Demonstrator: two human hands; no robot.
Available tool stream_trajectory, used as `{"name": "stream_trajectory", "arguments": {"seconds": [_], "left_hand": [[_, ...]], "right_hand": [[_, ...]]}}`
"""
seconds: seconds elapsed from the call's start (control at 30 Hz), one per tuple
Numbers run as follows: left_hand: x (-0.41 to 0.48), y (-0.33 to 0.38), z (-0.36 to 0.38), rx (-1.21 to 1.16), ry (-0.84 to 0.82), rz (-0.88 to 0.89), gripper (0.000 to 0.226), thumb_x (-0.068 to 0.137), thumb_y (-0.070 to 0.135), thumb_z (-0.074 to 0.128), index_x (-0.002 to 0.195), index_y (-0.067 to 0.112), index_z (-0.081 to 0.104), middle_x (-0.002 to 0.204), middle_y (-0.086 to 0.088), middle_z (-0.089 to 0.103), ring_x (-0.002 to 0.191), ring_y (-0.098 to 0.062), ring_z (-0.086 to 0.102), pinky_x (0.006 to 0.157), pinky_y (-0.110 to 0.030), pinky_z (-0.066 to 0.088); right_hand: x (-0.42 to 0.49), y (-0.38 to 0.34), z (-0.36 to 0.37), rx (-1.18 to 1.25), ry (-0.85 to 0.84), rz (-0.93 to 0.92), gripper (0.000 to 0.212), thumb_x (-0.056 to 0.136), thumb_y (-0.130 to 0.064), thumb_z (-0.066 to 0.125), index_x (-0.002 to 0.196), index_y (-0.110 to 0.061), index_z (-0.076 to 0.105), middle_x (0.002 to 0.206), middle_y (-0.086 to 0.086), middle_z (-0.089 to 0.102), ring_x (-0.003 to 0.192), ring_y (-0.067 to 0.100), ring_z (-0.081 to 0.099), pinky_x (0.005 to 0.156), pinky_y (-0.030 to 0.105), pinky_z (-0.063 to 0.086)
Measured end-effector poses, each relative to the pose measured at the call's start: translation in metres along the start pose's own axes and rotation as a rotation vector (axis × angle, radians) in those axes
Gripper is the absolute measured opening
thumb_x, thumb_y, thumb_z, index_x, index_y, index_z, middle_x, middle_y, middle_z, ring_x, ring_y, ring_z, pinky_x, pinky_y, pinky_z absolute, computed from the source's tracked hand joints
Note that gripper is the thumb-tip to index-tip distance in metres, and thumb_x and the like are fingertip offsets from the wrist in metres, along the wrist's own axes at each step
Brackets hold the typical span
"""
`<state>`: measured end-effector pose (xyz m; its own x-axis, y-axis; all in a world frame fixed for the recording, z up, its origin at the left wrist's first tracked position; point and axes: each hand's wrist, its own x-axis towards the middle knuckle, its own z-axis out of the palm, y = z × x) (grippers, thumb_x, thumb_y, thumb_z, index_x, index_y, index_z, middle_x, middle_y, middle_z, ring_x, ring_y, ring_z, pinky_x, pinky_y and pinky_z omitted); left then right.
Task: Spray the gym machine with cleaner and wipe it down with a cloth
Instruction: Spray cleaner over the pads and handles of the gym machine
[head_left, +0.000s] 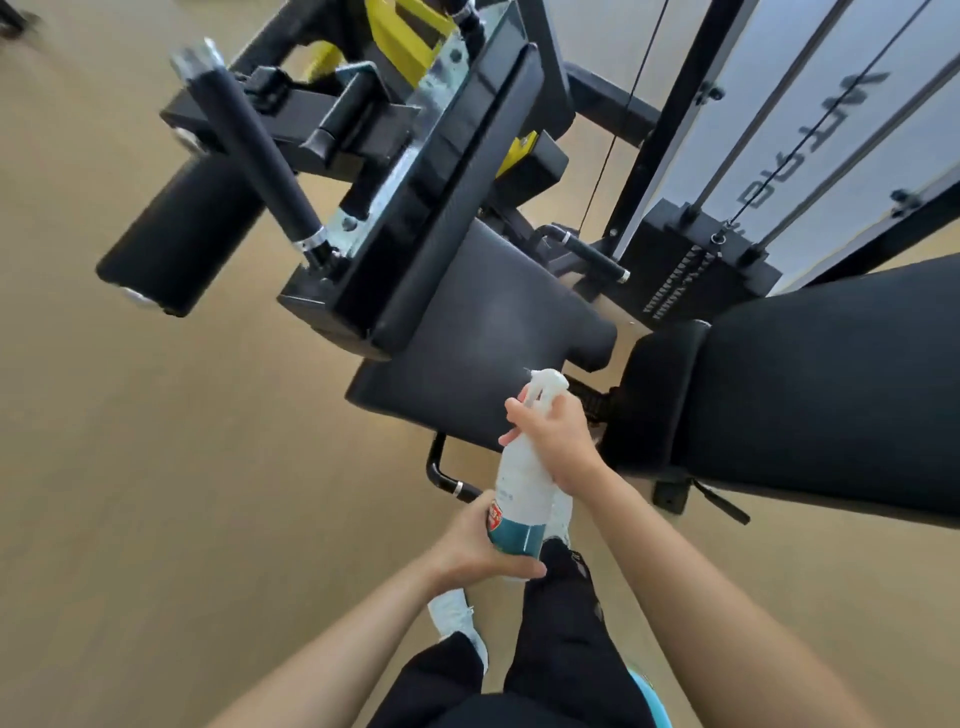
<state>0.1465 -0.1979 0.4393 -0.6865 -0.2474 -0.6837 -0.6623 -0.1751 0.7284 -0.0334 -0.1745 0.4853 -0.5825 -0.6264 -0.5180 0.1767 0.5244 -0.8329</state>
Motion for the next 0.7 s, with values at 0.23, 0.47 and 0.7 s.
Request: {"name": "stream_trajectory", "arguments": {"seconds": [0.23, 0.47, 0.7], "left_hand": [[-0.045, 0.006, -0.008, -0.042, 0.05, 0.135, 0.061, 0.071, 0.029, 0.094, 0.124, 0.023, 0.064, 0.116, 0.005, 0.075, 0.109, -0.015, 0.072, 0.098, -0.043, 0.059], [-0.052, 0.042, -0.009, -0.13, 0.169, 0.205, 0.052, 0.078, 0.017, 0.09, 0.122, 0.021, 0.063, 0.109, 0.008, 0.075, 0.104, -0.012, 0.073, 0.084, -0.026, 0.059], [-0.027, 0.073, 0.009, -0.144, 0.242, 0.162, 0.05, 0.078, 0.026, 0.09, 0.12, 0.025, 0.065, 0.11, 0.007, 0.076, 0.105, -0.011, 0.073, 0.094, -0.035, 0.061]], "right_hand": [[-0.05, -0.051, 0.017, -0.055, -0.14, -0.249, 0.013, 0.099, -0.017, 0.066, 0.106, -0.007, 0.062, 0.1, 0.004, 0.07, 0.067, 0.025, 0.076, 0.066, 0.029, 0.06], [-0.036, -0.085, 0.009, -0.144, -0.148, -0.261, 0.024, 0.099, -0.026, 0.067, 0.097, -0.004, 0.059, 0.081, 0.012, 0.073, 0.068, 0.023, 0.076, 0.07, 0.043, 0.064], [0.002, -0.1, -0.012, -0.22, -0.298, -0.277, 0.021, 0.098, -0.03, 0.068, 0.102, -0.01, 0.06, 0.082, 0.009, 0.073, 0.069, 0.026, 0.076, 0.076, 0.047, 0.064]]}}
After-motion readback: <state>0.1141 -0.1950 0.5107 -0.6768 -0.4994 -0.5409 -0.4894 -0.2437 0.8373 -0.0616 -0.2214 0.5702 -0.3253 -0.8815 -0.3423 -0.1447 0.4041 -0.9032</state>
